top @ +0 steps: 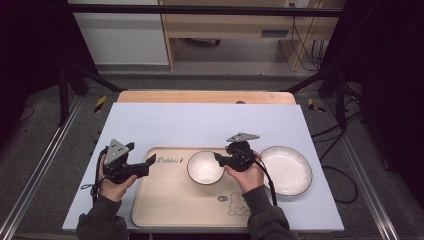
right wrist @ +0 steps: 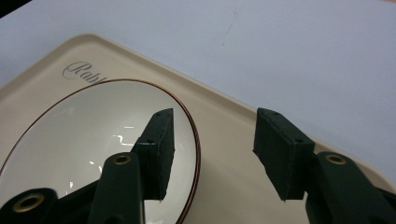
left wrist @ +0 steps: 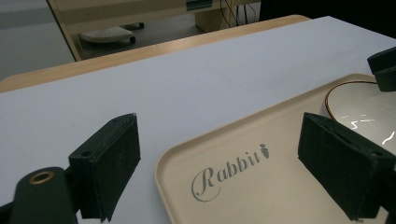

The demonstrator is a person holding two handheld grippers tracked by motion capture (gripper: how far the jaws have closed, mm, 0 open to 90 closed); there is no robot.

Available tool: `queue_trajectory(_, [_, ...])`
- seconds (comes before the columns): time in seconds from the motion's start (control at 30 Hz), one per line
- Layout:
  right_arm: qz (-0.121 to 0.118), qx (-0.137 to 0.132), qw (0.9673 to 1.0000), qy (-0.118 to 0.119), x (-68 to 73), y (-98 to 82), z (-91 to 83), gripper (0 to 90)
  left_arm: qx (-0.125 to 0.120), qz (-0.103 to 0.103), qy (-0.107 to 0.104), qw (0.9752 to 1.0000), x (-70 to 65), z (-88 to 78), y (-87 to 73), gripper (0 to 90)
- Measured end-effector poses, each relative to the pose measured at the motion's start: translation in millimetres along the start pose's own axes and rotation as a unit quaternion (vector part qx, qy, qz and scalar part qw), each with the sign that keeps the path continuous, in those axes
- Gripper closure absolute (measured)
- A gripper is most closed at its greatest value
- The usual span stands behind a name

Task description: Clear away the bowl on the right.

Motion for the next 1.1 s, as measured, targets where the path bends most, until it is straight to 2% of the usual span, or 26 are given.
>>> queue_trajectory(0.23, [-0.001, -0.035, 0.9994, 0.006, -1.1, 5.9, -13.2, 34.1, -0.001, 0.000, 0.000, 1.0000, -0.5, -0.1, 0.2, 12.7])
queue_trajectory(0.57, [-0.008, -0.090, 0.9958, 0.010, -2.4, 13.8, -35.4, 22.1, -0.003, -0.003, 0.000, 1.0000, -0.1, -0.8, 0.6, 12.7])
queue_trajectory(0.93, [-0.027, -0.119, 0.9925, 0.010, -8.4, 14.7, -50.3, 17.3, -0.006, -0.005, 0.001, 1.0000, 1.4, -2.9, 1.2, 12.6])
queue_trajectory(1.1, [-0.025, -0.132, 0.9908, 0.010, -12.9, 14.7, -58.0, 16.8, -0.006, -0.007, 0.002, 1.0000, 2.7, -3.1, 0.7, 12.4])
Point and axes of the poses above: each handheld gripper's, and its own axes: z roughly forward along the jaws, y roughly out of its top, x roughly to its left, the point moved 5 cm from there along z, roughly forward along the jaws, and after that the axes turned 12 degrees about z, right-handed, at the moved point
